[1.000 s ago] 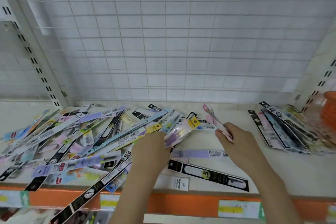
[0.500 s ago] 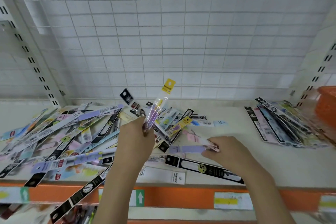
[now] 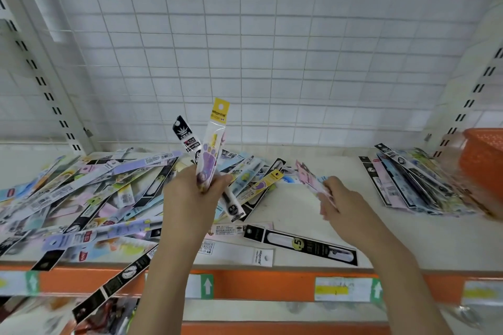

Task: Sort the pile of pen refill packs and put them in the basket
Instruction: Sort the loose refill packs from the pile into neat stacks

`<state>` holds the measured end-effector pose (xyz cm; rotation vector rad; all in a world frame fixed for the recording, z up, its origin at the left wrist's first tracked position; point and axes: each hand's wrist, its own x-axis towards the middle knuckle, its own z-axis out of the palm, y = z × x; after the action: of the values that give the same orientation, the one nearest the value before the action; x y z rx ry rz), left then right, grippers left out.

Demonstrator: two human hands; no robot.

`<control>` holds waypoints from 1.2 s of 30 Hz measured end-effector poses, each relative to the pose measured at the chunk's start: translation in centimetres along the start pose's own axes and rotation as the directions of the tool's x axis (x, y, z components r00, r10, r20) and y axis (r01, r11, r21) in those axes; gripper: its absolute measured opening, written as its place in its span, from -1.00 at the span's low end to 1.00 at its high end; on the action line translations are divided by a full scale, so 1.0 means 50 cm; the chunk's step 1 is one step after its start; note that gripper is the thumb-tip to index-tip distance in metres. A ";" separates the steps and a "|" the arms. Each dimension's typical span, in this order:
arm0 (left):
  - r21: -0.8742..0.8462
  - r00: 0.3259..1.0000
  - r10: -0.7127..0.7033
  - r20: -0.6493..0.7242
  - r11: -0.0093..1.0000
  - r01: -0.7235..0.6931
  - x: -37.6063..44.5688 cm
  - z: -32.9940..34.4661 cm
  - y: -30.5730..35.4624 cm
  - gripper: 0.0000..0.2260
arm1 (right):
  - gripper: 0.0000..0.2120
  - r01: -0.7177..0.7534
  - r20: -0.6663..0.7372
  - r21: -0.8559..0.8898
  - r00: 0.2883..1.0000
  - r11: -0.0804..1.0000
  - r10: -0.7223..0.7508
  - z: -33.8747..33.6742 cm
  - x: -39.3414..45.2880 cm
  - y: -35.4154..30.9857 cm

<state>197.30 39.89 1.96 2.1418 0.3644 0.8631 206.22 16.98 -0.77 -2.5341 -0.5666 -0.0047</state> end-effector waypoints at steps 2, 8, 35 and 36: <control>0.006 1.000 -0.012 -0.008 1.000 0.012 -0.002 -0.002 -0.001 -0.66 | -0.90 0.018 0.024 -0.007 1.000 1.000 -0.018 0.009 -0.008 -0.010; -0.015 1.000 -0.025 -0.001 1.000 0.025 0.000 -0.009 -0.029 -0.89 | -0.68 -0.003 0.175 0.005 0.985 1.000 0.002 0.020 -0.022 -0.038; 0.235 0.956 -0.111 0.273 0.971 0.045 0.039 0.055 -0.038 -0.68 | -0.63 -0.070 -0.254 0.138 0.962 0.988 0.104 -0.019 -0.013 0.009; 0.260 0.950 -0.122 0.287 0.965 0.045 0.048 0.067 -0.035 -0.67 | -0.64 -0.064 -0.260 0.160 0.960 0.985 0.105 -0.021 -0.013 0.011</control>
<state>201.37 40.35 0.19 2.4276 0.4213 0.4475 205.97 15.77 -0.22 -2.3568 -0.3368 -0.2608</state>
